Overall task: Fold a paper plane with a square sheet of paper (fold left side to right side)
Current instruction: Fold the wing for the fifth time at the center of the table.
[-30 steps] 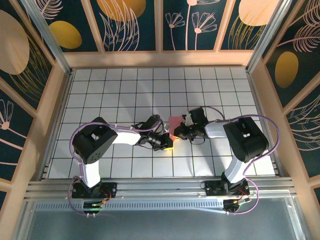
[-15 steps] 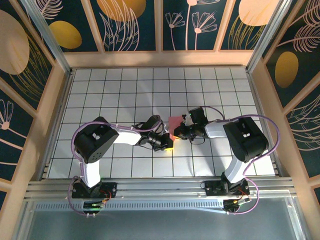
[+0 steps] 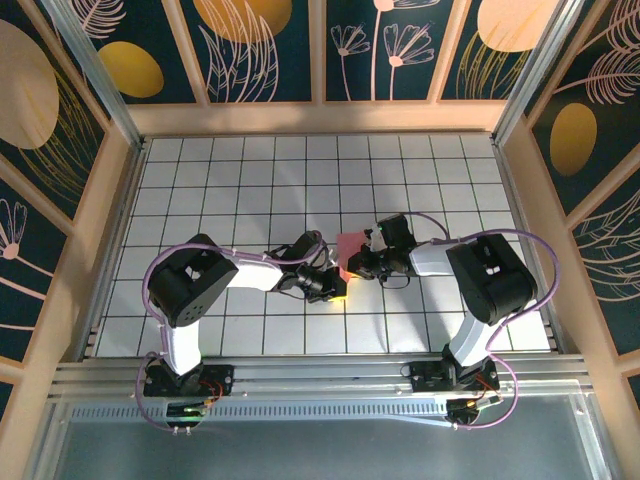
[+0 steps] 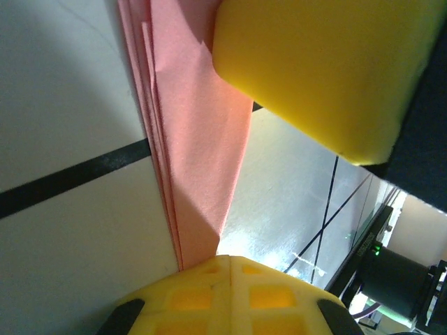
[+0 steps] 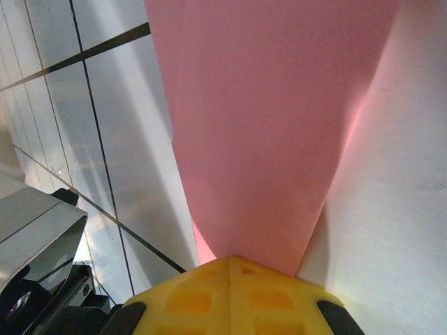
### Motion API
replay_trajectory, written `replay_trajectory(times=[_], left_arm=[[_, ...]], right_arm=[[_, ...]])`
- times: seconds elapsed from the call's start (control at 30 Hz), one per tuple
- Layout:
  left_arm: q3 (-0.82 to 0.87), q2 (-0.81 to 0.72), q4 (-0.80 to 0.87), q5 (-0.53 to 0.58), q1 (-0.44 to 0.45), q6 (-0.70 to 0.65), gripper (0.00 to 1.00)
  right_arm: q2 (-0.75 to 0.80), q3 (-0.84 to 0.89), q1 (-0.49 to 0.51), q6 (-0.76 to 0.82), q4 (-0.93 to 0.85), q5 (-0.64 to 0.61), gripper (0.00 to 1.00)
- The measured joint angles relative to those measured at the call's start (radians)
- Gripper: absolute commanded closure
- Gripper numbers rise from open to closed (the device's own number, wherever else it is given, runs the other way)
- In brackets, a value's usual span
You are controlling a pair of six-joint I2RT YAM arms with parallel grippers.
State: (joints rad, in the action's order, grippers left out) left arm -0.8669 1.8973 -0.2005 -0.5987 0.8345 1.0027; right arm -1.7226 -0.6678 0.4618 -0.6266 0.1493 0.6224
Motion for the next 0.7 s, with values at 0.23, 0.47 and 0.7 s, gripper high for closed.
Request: replay_trajectory(times=[0.23,0.47,0.7], left_arm=[[0.016,-0.011,-0.013,0.019,0.009,-0.003,0.96],[0.043,-0.033,-0.021,0.039,0.023,-0.003,0.96],[0.08,-0.068,-0.011,0.034,0.037,-0.003,0.97]], right_arm=[[-0.003,-0.003,0.0,0.001,-0.002,0.002,1.0],[-0.006,-0.006,0.0,0.009,-0.007,0.006,1.0],[-0.008,-0.013,0.0,0.014,-0.016,0.008,1.0]])
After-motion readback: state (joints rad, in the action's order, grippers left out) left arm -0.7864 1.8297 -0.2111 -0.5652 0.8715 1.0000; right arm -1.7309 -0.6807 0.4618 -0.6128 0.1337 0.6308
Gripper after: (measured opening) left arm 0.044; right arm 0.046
